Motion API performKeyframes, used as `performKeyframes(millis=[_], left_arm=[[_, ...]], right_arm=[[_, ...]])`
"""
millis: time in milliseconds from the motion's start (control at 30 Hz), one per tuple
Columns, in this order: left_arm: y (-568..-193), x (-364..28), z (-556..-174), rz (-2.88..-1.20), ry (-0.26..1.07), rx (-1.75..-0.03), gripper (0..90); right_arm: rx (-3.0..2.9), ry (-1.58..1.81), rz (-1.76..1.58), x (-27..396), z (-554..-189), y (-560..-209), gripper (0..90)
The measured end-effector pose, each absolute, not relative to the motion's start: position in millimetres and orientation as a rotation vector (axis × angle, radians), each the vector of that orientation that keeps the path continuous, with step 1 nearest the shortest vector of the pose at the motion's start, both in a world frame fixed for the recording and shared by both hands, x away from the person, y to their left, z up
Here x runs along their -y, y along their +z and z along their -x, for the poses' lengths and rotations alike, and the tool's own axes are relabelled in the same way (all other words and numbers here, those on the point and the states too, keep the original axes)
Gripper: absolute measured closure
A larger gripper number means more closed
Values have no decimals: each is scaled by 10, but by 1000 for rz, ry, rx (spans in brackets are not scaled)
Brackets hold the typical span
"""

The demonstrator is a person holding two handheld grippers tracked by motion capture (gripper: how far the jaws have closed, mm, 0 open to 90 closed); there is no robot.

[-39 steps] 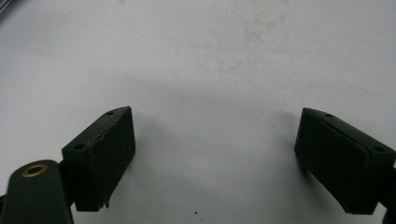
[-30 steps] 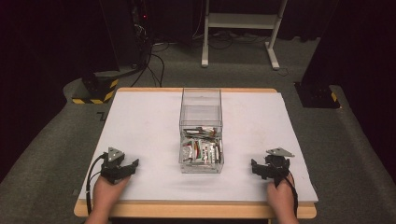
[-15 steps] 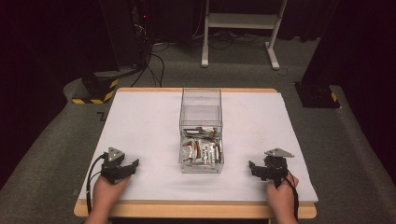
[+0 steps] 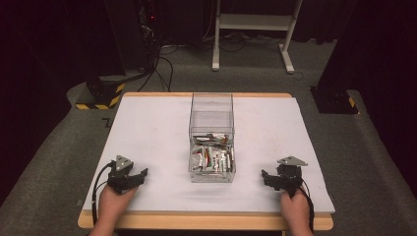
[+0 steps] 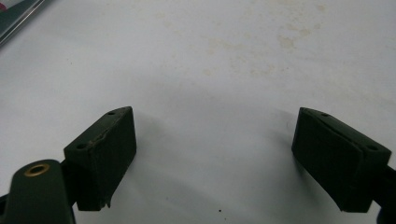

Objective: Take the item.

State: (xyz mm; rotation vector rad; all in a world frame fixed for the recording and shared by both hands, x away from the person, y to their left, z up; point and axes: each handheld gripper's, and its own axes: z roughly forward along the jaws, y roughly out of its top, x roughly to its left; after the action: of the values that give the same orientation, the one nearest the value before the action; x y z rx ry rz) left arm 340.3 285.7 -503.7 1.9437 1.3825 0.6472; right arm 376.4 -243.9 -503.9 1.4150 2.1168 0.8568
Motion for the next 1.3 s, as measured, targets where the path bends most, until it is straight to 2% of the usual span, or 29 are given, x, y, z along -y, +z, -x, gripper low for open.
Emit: performKeyframes(millis=[433, 1300], left_arm=[[-4972, -2732, -3369, -1915, 593, -1343, 378], [-4785, -2378, -3275, -1910, 597, -1187, 377]], right_arm=[[-2118, 861, -1422, 2440, -3765, -5038, 137], [-2119, 854, -1420, 2435, -3762, -5037, 138]])
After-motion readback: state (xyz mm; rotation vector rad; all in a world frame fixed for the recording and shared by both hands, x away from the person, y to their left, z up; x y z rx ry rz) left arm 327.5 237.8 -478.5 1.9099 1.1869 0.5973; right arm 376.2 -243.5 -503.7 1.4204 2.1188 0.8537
